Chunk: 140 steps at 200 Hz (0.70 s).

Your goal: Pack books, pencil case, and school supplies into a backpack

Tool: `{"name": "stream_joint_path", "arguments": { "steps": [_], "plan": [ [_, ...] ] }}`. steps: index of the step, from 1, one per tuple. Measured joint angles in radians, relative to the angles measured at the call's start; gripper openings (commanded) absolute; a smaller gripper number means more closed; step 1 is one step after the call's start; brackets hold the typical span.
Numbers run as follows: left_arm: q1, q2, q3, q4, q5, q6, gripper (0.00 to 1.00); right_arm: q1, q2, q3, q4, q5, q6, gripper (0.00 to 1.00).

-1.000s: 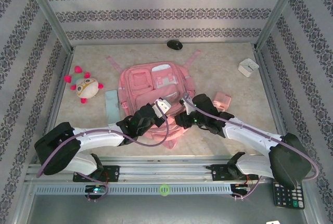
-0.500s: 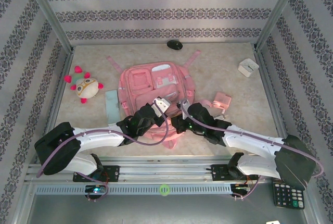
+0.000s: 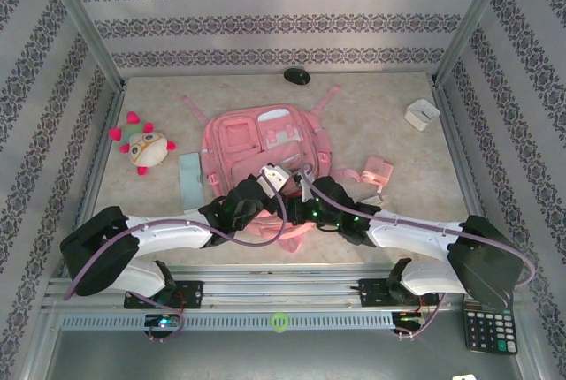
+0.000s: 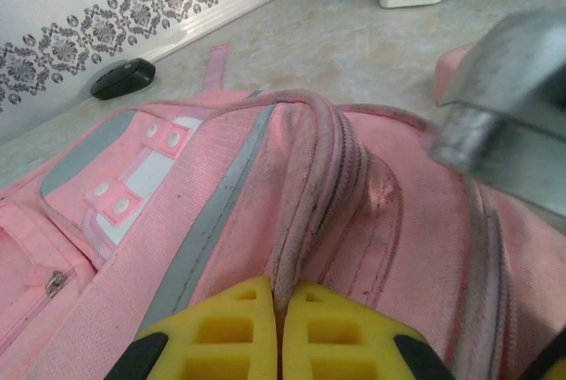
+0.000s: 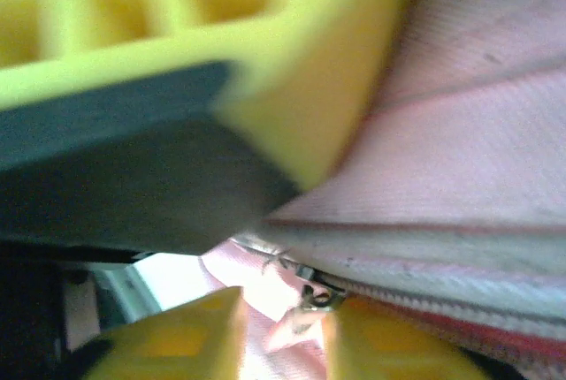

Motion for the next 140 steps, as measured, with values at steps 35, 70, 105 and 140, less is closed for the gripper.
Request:
{"name": "stream_joint_path", "arguments": {
  "steps": [35,70,105,140],
  "plan": [
    [0.064,-0.035,-0.028,0.029,0.129,0.011,0.0,-0.101,-0.072,0.005,-0.048,-0.15,0.062,0.55],
    [0.127,-0.062,-0.052,0.044,0.274,0.021,0.0,-0.262,-0.178,0.035,-0.165,-0.261,0.08,0.55],
    [0.193,-0.095,-0.078,0.045,0.433,0.029,0.0,-0.408,-0.317,0.039,-0.23,-0.263,0.094,0.78],
    [0.237,-0.11,-0.104,0.063,0.553,0.048,0.0,-0.42,-0.416,0.016,-0.221,-0.224,0.14,0.84]
  ]
}}
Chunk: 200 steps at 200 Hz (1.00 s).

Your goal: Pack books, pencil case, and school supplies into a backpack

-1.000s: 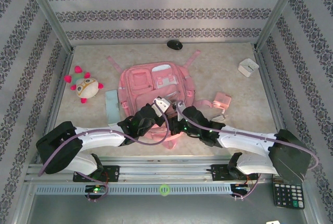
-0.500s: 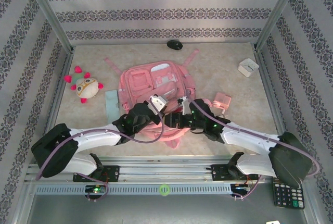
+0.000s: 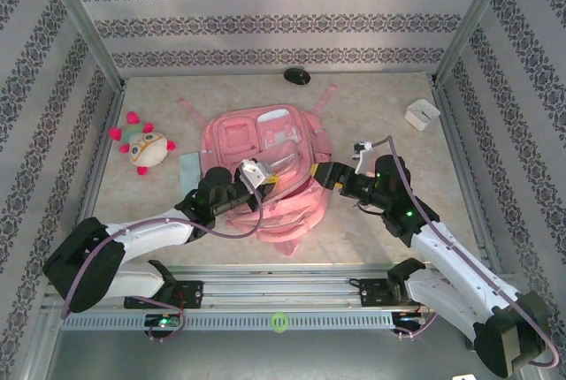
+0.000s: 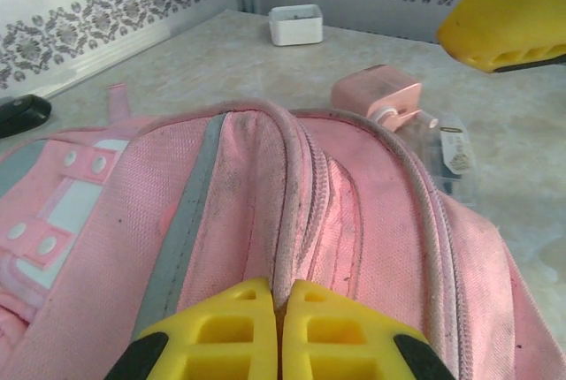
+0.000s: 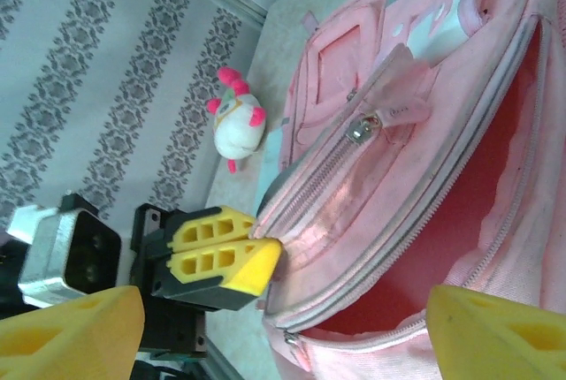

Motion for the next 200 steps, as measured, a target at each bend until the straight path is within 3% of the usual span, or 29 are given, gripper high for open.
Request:
{"name": "stream_joint_path", "arguments": {
  "steps": [45,100,200],
  "plan": [
    [0.032,-0.007,-0.023,0.024,0.12,0.021,0.0,0.009,0.095,-0.042,0.064,0.003,0.13,0.86],
    [0.039,-0.007,-0.023,0.026,0.213,0.051,0.0,0.114,0.176,-0.043,0.186,0.049,0.23,0.88],
    [0.046,-0.005,-0.023,0.038,0.263,0.054,0.0,0.166,0.176,-0.096,0.322,0.229,0.364,0.86]
  ]
}}
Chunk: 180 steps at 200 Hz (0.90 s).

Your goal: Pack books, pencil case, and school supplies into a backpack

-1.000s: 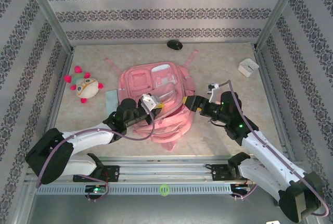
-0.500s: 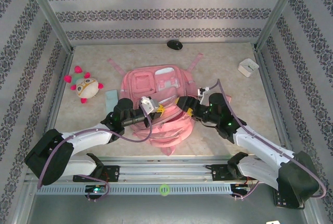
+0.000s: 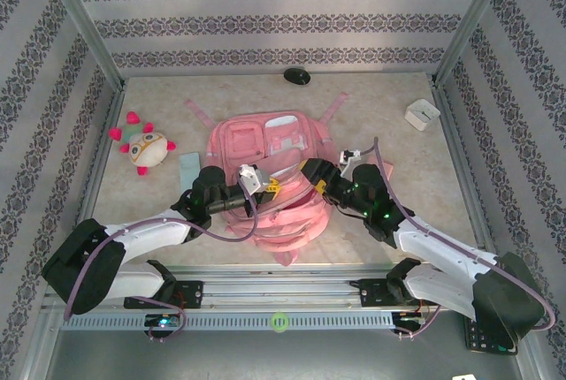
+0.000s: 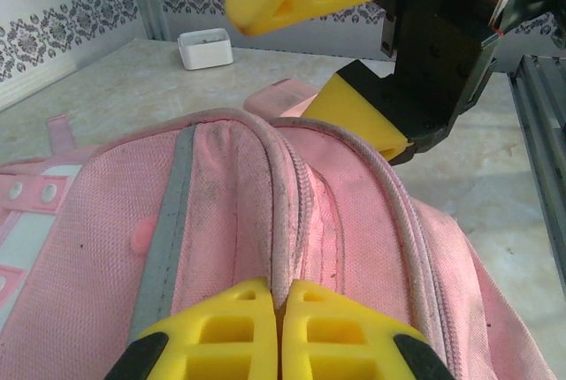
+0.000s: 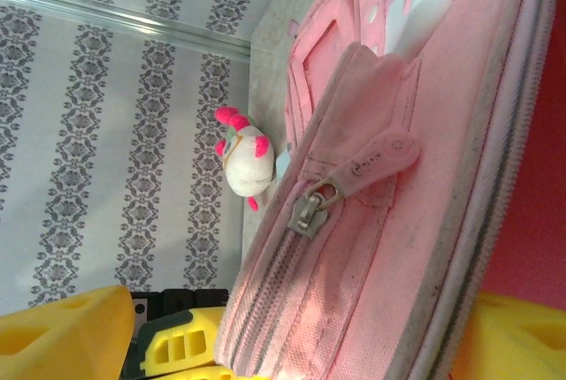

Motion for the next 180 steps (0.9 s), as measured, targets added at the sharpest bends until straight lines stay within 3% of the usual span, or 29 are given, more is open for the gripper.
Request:
{"name": "stream_joint_path", "arguments": {
  "steps": [23,48,70,89,113,180],
  "plan": [
    [0.0,0.013,0.001,0.011,0.012,0.0,0.01,0.018,0.029,0.0,0.022,0.013,0.024,0.7],
    [0.0,0.029,0.019,-0.001,-0.009,-0.001,0.07,0.045,0.07,-0.005,0.048,0.047,0.061,0.26],
    [-0.002,0.026,0.069,-0.101,-0.075,-0.007,0.17,0.084,0.057,-0.02,0.086,0.142,0.1,0.0],
    [-0.003,-0.012,0.119,-0.217,-0.132,-0.022,0.39,0.121,0.037,-0.027,0.088,0.229,0.105,0.0],
    [-0.002,-0.144,0.154,-0.366,-0.24,-0.109,0.54,0.169,0.032,-0.027,0.082,0.307,0.103,0.0],
    [-0.009,-0.511,0.209,-0.822,-0.39,-0.533,0.55,0.263,0.061,-0.006,0.075,0.465,0.092,0.0]
  ]
}}
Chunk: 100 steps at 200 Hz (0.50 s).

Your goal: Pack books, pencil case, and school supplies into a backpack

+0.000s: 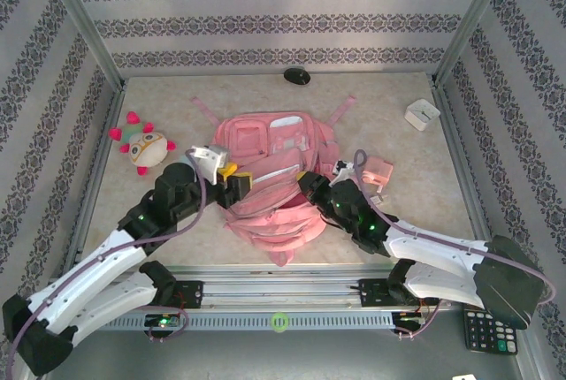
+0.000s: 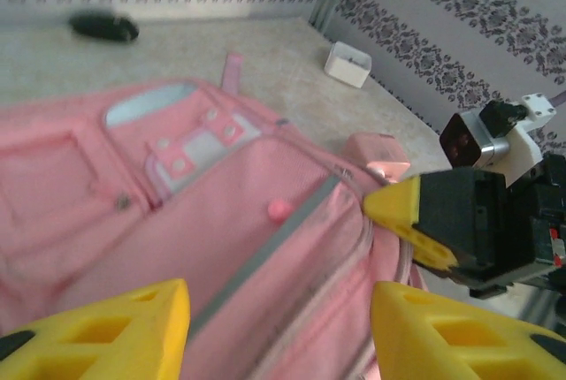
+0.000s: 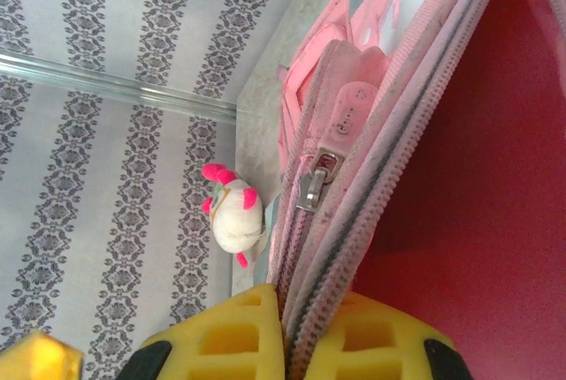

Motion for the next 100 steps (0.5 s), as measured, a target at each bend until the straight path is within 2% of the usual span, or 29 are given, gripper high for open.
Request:
{"name": "stream_joint_path", "arguments": {
  "steps": [27,55,77,100],
  "plan": [
    [-0.038,-0.012,-0.033,-0.115,0.0,-0.165,0.55,0.016,0.019,0.014,0.0,0.026,0.0,0.0],
    [-0.117,0.072,-0.078,-0.145,0.004,-0.302,0.55,0.023,0.025,0.019,0.0,0.041,0.0,0.0],
    [-0.202,0.143,-0.091,-0.146,0.001,-0.36,0.56,0.025,0.031,0.026,0.0,0.042,-0.001,0.0],
    [-0.241,0.202,-0.09,-0.135,0.0,-0.389,0.56,0.025,0.033,0.032,0.0,0.042,-0.005,0.0]
  ]
}}
